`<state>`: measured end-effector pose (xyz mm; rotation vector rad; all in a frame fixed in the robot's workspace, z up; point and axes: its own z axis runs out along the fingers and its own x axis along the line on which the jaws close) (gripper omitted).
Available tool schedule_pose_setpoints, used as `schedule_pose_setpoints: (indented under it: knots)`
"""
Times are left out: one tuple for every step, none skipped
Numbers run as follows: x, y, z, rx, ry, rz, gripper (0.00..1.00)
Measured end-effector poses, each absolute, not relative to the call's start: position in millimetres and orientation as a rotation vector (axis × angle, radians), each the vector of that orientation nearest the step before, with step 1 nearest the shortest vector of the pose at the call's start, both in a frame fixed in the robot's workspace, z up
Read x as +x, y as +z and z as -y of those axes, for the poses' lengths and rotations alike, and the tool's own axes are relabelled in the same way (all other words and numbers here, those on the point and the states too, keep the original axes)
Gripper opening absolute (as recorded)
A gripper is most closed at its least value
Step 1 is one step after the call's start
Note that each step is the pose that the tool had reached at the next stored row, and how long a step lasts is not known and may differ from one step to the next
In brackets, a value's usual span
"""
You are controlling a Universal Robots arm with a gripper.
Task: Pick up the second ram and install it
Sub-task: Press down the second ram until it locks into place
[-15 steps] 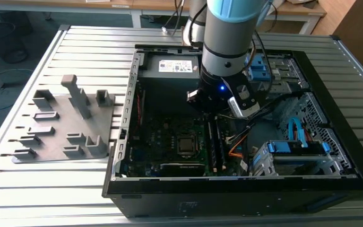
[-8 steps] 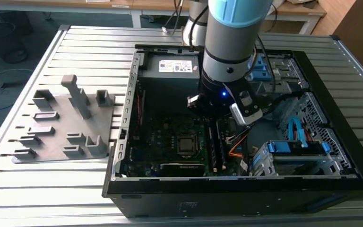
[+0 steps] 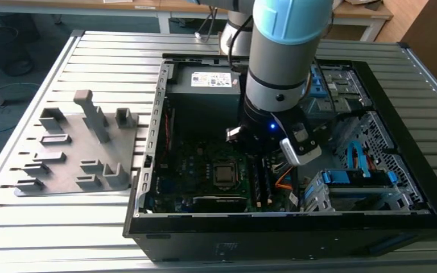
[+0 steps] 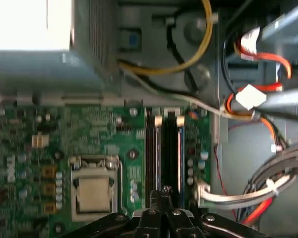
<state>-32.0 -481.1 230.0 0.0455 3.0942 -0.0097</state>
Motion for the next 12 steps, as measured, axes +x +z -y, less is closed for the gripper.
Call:
schedule_pose_setpoints:
  knots:
    - [-32, 230, 484, 0.046, -0.014, -3.094, 0.1]
    - [-32, 230, 487, 0.045, -0.017, -3.094, 0.1]
    - [-32, 229, 491, 0.045, -0.021, -3.094, 0.1]
    - [-32, 229, 493, 0.045, -0.024, -3.094, 0.1]
    - [-32, 229, 494, 0.045, -0.028, -3.094, 0.1]
    - [-32, 229, 494, 0.045, -0.029, -3.094, 0.1]
    - [-32, 229, 494, 0.045, -0.03, -3.094, 0.1]
    - [-32, 228, 494, 0.045, -0.033, -3.094, 0.1]
    - [-32, 228, 494, 0.045, -0.033, -3.094, 0.1]
    - [-32, 228, 494, 0.045, -0.034, -3.094, 0.1]
    - [-32, 227, 494, 0.045, -0.036, -3.094, 0.1]
    - [-32, 226, 494, 0.045, -0.038, -3.094, 0.1]
